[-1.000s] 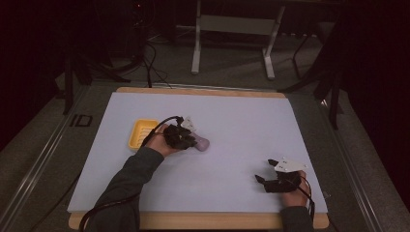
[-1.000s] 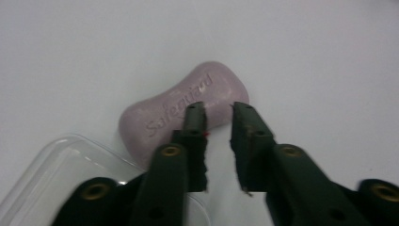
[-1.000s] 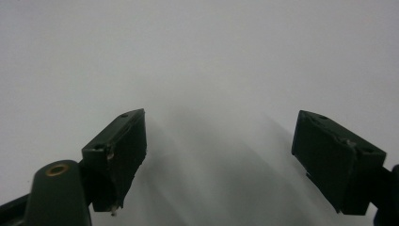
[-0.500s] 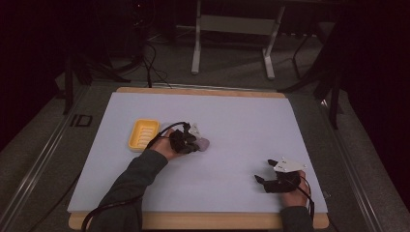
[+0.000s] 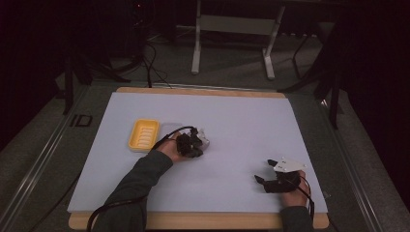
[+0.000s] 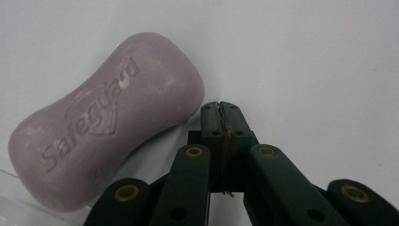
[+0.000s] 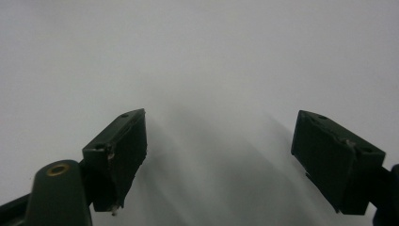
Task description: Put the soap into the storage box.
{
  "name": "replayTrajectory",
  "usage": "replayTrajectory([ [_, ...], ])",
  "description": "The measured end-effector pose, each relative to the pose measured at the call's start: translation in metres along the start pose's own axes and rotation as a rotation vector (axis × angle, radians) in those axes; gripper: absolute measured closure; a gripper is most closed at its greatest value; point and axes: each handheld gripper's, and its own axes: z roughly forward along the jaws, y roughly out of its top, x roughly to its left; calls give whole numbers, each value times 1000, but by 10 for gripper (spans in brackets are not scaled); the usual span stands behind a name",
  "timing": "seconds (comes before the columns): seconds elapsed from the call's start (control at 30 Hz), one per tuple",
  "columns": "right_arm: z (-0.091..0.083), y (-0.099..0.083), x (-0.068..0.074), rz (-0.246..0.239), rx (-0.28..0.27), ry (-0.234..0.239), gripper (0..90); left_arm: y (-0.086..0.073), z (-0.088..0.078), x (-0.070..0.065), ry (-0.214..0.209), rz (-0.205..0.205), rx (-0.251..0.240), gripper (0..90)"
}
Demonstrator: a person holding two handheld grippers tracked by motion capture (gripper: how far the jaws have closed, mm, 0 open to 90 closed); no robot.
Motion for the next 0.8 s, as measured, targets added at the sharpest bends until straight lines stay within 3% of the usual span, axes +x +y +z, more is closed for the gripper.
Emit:
replayTrajectory([
  [0.23,0,0,0,-1,2,1,183,8,3,3,9,2,4,887],
  [0.53,0,0,0,-2,2,1,183,20,10,15,31,-68,-32,845],
  [0.8,0,0,0,-3,2,2,183,18,2,19,1,-86,-66,781],
])
